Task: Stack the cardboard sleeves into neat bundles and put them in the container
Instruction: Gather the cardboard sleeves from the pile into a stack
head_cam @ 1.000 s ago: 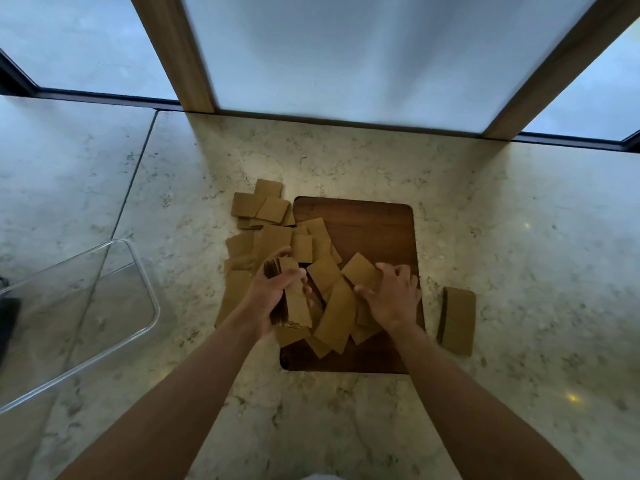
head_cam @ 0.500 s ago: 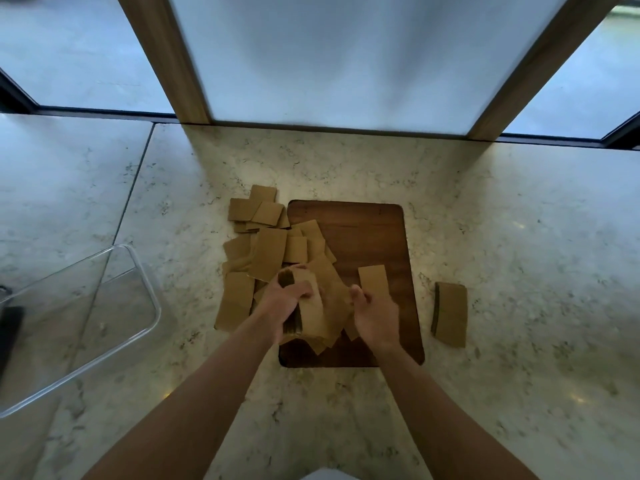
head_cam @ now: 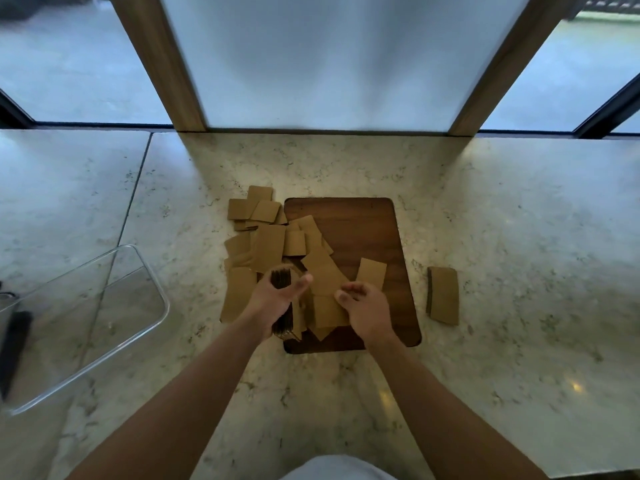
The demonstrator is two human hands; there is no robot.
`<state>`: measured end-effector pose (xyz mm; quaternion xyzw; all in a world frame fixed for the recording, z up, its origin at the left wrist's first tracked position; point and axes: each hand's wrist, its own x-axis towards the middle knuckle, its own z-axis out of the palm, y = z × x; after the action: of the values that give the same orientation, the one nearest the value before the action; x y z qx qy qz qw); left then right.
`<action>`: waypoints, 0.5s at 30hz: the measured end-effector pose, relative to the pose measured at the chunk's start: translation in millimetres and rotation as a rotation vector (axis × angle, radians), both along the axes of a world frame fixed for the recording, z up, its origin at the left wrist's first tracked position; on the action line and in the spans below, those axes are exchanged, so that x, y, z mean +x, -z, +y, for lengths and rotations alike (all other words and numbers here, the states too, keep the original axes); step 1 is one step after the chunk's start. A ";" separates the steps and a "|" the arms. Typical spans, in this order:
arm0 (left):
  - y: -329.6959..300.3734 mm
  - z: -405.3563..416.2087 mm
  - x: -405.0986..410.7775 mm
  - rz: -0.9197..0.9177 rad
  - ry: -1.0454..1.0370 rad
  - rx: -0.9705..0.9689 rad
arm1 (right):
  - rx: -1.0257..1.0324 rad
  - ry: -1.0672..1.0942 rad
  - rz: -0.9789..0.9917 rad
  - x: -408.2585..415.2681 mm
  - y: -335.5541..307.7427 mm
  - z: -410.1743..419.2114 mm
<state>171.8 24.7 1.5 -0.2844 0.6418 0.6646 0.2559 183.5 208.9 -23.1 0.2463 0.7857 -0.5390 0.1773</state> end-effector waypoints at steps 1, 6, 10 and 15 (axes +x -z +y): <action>1.4 4.6 -2.5 -0.027 0.028 -0.003 | -0.096 -0.019 -0.021 1.0 -1.9 -1.4; 11.0 17.2 -8.9 -0.123 -0.050 0.023 | 0.236 -0.077 0.016 -8.4 6.8 11.3; 12.9 13.8 -8.8 -0.150 -0.141 0.054 | 0.509 0.122 -0.026 -27.5 17.6 24.7; 23.9 2.2 -10.7 -0.095 -0.115 0.296 | 0.740 0.015 -0.082 -29.2 28.5 16.7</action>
<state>161.1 26.8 -22.3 -0.3110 0.5068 0.7512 0.2866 154.4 225.7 -51.6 0.3208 0.9178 -0.2095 0.1038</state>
